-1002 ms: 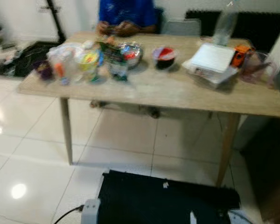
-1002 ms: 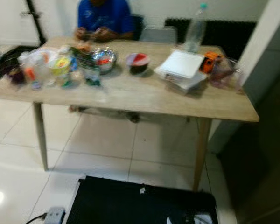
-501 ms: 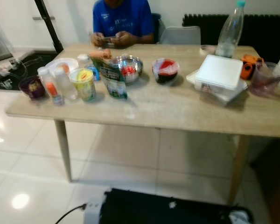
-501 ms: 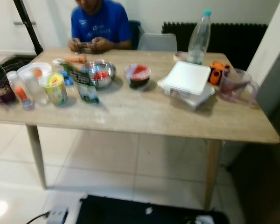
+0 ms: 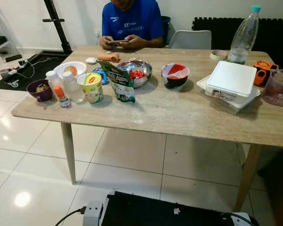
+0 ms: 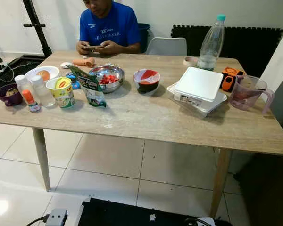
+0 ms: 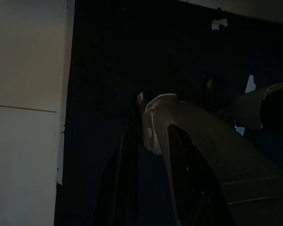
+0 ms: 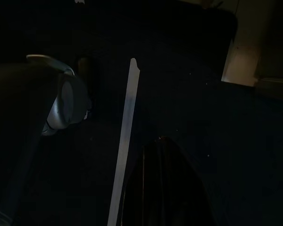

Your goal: Restocking fridge

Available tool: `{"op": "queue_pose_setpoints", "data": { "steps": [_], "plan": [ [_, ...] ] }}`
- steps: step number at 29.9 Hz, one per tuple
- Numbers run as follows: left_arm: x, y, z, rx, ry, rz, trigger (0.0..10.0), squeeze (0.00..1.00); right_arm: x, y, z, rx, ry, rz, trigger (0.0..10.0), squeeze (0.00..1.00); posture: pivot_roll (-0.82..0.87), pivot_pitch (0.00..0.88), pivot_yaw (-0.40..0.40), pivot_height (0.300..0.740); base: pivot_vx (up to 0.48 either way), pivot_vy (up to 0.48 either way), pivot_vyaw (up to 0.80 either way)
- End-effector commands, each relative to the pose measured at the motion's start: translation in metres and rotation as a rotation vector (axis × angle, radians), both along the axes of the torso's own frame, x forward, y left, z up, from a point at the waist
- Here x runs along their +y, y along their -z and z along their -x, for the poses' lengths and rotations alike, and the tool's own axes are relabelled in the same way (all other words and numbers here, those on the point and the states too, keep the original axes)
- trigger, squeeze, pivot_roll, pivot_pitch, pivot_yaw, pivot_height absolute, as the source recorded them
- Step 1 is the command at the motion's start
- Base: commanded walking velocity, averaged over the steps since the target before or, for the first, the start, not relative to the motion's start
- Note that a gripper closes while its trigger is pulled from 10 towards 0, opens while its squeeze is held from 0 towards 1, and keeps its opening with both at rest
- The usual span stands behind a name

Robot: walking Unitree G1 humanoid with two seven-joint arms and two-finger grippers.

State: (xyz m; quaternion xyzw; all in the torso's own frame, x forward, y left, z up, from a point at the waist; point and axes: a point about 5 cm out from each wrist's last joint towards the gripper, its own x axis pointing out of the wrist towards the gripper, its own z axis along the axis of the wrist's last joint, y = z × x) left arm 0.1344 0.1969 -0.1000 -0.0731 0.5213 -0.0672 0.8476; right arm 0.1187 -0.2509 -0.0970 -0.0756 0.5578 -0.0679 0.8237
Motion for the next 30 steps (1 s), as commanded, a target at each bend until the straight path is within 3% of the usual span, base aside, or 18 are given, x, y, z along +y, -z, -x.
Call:
{"op": "queue_pose_setpoints", "data": {
  "steps": [1, 8, 30],
  "plan": [
    [0.0061, 0.0001, 0.0031, 0.011, 0.013, -0.019, 10.0, 0.0, 0.0021, 0.0011, 0.0016, 0.01, -0.007, -0.005, 10.0, 0.0, -0.03, 0.014, 0.033, 0.74, 0.0, -0.458, 0.0],
    [0.0063, 0.0004, 0.0036, 0.012, -0.014, -0.015, 10.0, 0.0, 0.0022, 0.0011, 0.0013, 0.009, -0.009, -0.005, 10.0, 0.0, -0.03, 0.014, 0.033, 0.74, 0.0, -0.413, 0.0],
    [0.0077, -0.0006, 0.0014, -0.007, -0.038, -0.02, 10.0, 0.0, 0.003, 0.001, 0.0009, -0.003, -0.004, -0.019, 10.0, 0.0, -0.04, 0.023, 0.038, 0.74, 0.0, 0.0, 0.0]
  ]
}}
